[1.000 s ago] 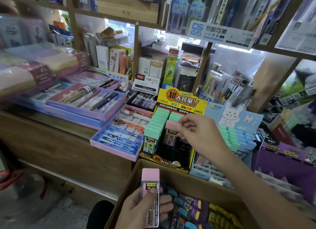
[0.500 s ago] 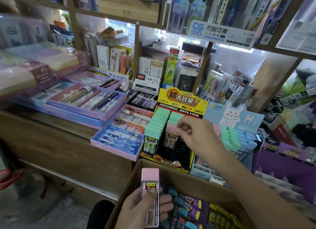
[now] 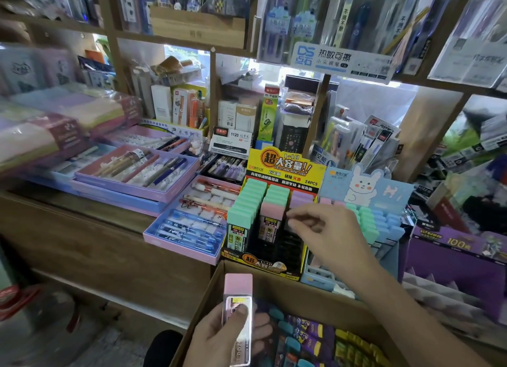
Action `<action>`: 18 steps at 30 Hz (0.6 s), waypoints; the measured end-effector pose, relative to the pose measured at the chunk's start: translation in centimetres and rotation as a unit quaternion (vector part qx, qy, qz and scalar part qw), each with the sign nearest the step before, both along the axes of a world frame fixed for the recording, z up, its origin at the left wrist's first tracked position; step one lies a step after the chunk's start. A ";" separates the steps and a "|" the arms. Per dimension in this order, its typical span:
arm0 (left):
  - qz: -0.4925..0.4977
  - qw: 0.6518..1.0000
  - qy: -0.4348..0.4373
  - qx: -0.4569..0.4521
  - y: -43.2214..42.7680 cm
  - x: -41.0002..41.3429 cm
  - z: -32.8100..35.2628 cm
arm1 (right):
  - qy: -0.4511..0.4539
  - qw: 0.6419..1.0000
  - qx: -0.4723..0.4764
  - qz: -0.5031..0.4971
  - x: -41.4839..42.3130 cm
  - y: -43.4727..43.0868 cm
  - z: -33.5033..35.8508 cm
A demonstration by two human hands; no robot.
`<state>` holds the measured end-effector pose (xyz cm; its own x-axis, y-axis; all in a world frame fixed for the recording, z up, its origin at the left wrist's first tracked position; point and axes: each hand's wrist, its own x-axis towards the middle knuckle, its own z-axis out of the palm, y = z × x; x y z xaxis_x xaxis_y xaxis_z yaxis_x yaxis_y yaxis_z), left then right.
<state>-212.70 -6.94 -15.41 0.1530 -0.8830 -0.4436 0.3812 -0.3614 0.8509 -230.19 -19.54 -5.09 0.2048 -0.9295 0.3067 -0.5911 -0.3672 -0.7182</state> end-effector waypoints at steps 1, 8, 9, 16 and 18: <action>0.001 1.000 -0.007 -0.004 0.0 -0.1 0.3 | -0.032 0.999 0.027 0.009 -0.5 1.0 -0.1; -0.069 0.984 -0.142 -0.088 -0.6 1.2 2.0 | -0.074 0.972 0.221 0.027 -5.1 6.3 -3.7; -0.080 0.979 -0.156 -0.105 -0.8 1.4 2.4 | -0.071 0.964 0.257 0.026 -5.8 6.6 -4.7; -0.084 0.932 -0.279 -0.216 -3.2 1.9 6.3 | 0.048 0.921 0.386 0.020 -9.2 6.2 -11.5; -0.107 0.909 -0.313 -0.255 -4.2 2.2 7.7 | 0.055 0.928 0.368 0.021 -9.9 5.9 -12.1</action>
<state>-210.50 -11.13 -7.69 0.0343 -0.9886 0.1469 -0.2669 0.1325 0.9546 -240.09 -13.61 -17.22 0.2381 -0.8697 -0.4323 -0.6715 0.1741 -0.7203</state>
